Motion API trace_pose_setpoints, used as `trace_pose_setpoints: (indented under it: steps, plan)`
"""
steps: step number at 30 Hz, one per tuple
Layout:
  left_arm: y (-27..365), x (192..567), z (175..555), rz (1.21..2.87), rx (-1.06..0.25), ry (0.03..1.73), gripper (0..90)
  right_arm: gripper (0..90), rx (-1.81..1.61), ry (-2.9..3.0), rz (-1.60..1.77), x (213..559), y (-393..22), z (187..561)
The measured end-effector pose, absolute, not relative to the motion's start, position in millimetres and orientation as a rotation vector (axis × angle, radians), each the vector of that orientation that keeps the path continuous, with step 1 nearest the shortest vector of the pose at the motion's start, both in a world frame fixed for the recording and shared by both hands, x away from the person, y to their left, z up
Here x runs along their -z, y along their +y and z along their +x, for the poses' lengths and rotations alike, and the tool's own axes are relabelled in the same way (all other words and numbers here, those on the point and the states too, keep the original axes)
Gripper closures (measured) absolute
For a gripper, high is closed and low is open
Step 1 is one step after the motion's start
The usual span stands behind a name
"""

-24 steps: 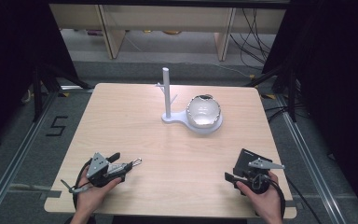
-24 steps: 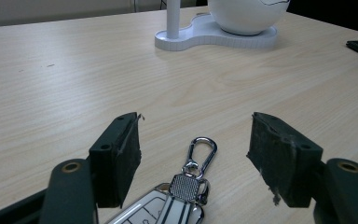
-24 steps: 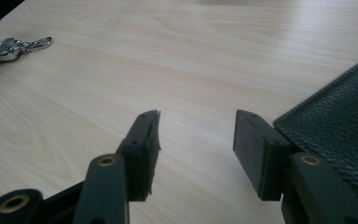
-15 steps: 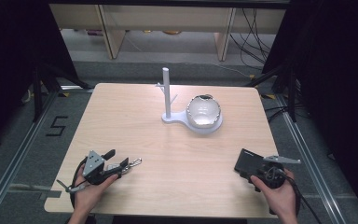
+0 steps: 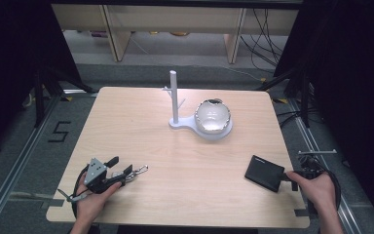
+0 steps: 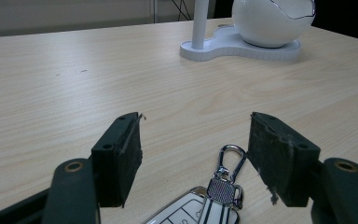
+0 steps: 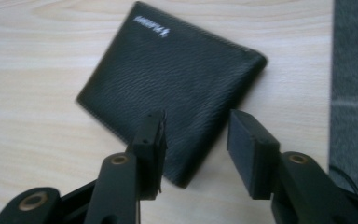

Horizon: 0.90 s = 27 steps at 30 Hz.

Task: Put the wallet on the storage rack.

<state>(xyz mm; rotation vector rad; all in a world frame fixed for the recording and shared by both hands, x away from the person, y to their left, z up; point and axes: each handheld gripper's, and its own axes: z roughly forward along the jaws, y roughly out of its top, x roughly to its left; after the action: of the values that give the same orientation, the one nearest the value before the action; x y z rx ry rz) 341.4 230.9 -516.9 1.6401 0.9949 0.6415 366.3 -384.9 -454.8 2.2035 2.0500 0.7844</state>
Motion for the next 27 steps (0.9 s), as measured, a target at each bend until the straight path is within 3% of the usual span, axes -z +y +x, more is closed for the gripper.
trace_pose_setpoints:
  steps: [14,27]
  plan:
    - [230.5,519.4,344.2,1.650,-0.633,0.973,33.7,52.1,-0.564,2.083,2.425,464.9,-388.0,389.4]
    - [230.7,520.5,343.1,1.656,-0.620,0.994,33.7,51.1,-0.560,2.051,2.508,469.1,-385.9,397.3]
